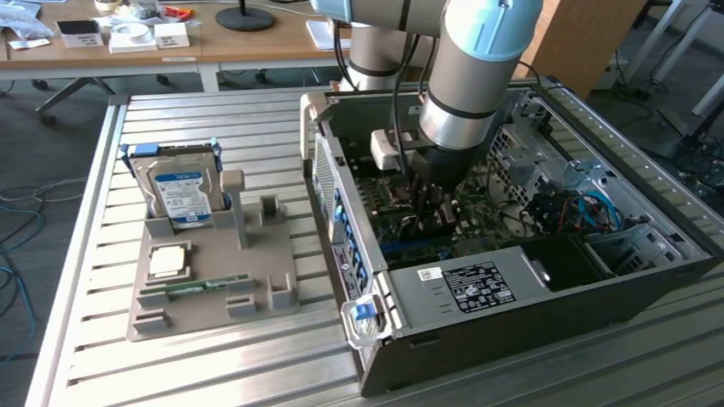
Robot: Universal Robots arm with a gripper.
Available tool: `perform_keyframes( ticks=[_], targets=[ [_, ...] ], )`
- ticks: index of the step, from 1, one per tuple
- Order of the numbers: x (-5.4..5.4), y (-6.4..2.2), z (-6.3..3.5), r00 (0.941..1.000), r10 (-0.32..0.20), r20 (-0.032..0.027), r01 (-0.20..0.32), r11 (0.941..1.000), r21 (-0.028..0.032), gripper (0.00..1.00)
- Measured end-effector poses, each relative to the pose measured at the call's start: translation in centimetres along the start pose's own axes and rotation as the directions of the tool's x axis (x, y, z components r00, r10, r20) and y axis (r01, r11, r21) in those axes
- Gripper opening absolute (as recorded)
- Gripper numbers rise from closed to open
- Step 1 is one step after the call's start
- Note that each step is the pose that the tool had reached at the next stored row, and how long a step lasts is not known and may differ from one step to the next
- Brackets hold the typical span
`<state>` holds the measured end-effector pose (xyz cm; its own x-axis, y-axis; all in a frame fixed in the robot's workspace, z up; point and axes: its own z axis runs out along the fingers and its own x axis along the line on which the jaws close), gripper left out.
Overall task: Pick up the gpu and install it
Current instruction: 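Insert the gpu into the slot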
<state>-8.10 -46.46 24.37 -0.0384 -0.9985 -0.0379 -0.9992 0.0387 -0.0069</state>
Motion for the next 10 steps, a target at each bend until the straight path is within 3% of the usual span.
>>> perform_keyframes(
  ticks=[10],
  targets=[
    [0.05, 0.14, 0.22, 1.0, 0.0, 0.0, 0.0, 1.0, -0.0003, 0.27]
  ],
)
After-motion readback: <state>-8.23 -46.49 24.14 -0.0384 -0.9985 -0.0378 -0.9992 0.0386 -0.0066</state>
